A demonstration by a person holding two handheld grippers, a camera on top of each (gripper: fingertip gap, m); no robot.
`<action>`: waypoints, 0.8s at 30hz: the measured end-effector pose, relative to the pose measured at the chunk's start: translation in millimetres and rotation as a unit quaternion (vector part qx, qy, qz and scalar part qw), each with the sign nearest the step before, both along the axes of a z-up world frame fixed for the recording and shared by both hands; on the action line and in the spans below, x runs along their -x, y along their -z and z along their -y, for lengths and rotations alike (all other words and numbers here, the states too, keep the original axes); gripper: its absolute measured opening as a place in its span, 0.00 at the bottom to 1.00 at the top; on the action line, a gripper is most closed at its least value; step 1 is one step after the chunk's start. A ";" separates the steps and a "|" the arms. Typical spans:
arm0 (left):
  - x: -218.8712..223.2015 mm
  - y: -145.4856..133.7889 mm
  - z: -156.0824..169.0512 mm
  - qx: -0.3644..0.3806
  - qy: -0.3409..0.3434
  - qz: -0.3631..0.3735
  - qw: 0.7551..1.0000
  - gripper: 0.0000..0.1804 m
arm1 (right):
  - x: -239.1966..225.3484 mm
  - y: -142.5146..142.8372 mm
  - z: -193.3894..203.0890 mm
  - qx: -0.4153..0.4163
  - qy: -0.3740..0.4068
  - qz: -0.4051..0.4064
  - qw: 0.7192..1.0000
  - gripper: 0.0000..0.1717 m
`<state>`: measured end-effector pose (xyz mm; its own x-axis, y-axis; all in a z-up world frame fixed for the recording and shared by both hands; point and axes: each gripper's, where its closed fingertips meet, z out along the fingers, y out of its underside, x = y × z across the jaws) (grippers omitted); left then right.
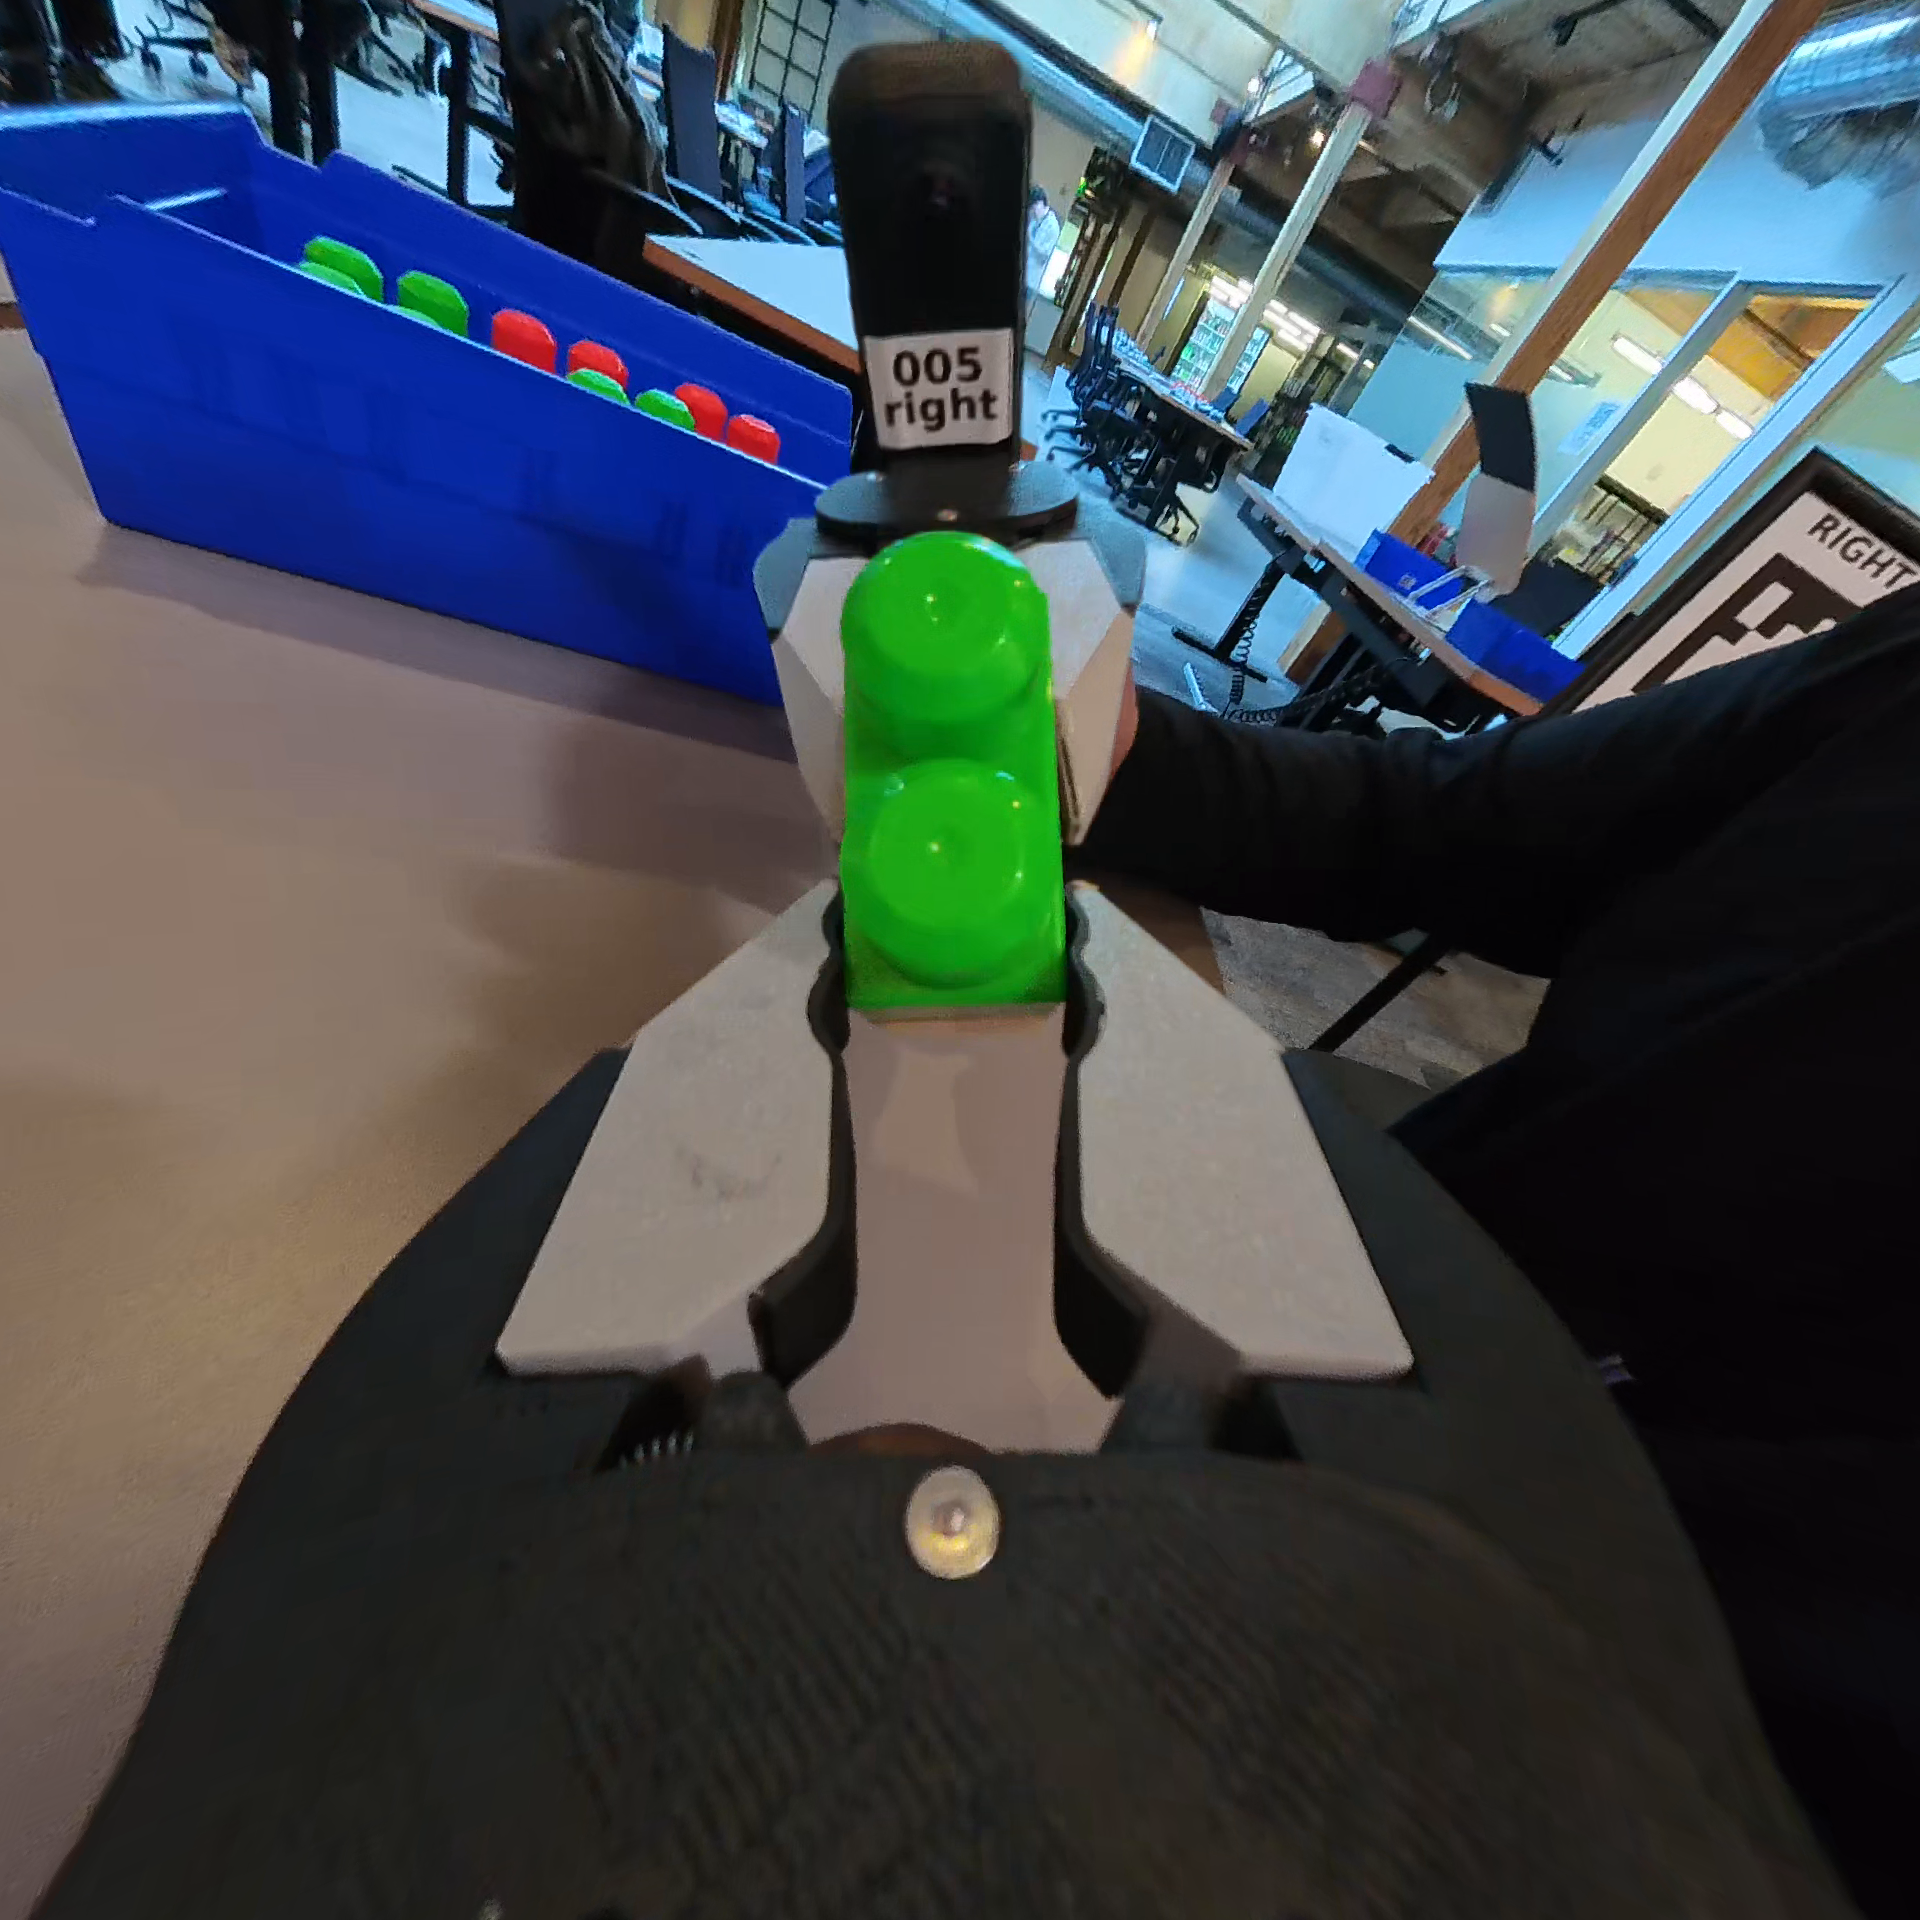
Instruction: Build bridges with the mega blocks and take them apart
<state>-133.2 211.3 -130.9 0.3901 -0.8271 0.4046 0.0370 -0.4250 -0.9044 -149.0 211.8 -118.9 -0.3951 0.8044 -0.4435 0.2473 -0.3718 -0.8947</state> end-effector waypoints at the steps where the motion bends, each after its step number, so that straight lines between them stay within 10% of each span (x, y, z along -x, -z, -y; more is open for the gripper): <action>1: 0.8 -0.1 0.7 -0.001 0.001 -0.004 1.000 0.21 | -0.1 1.2 1.6 0.002 -0.005 0.002 1.000 0.19; 24: -6.3 45.0 8.5 -0.029 0.018 -0.181 0.983 0.20 | -14.9 31.0 7.5 -0.133 -0.050 0.133 0.981 0.24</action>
<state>-126.9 202.8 -175.9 0.4701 -0.8605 0.1961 -0.3057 -0.3672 -0.8785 -134.0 204.3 -149.9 -0.3767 0.8689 -0.3210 0.5089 -0.0954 -0.8555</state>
